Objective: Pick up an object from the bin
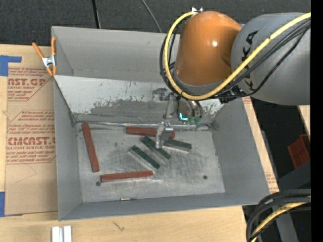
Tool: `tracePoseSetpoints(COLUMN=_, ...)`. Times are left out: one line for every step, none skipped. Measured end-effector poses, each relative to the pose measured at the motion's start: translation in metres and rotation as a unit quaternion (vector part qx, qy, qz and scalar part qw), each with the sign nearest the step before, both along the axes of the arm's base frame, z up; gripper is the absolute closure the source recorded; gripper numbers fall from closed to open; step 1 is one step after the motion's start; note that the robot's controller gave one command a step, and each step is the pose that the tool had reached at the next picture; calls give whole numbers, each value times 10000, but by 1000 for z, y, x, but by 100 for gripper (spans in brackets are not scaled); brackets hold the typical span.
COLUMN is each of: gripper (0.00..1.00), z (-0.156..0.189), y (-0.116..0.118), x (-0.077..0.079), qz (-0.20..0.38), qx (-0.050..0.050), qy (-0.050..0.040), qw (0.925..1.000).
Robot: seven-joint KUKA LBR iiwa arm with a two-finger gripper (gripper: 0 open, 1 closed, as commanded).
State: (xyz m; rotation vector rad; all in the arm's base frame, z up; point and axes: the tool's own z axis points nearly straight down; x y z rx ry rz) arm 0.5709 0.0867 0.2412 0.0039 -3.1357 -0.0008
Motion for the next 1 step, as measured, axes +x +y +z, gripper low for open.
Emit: tracePoseSetpoints(gripper=0, z=5, y=-1, x=1, qz=-10, qx=5, qy=-40, qw=10000)
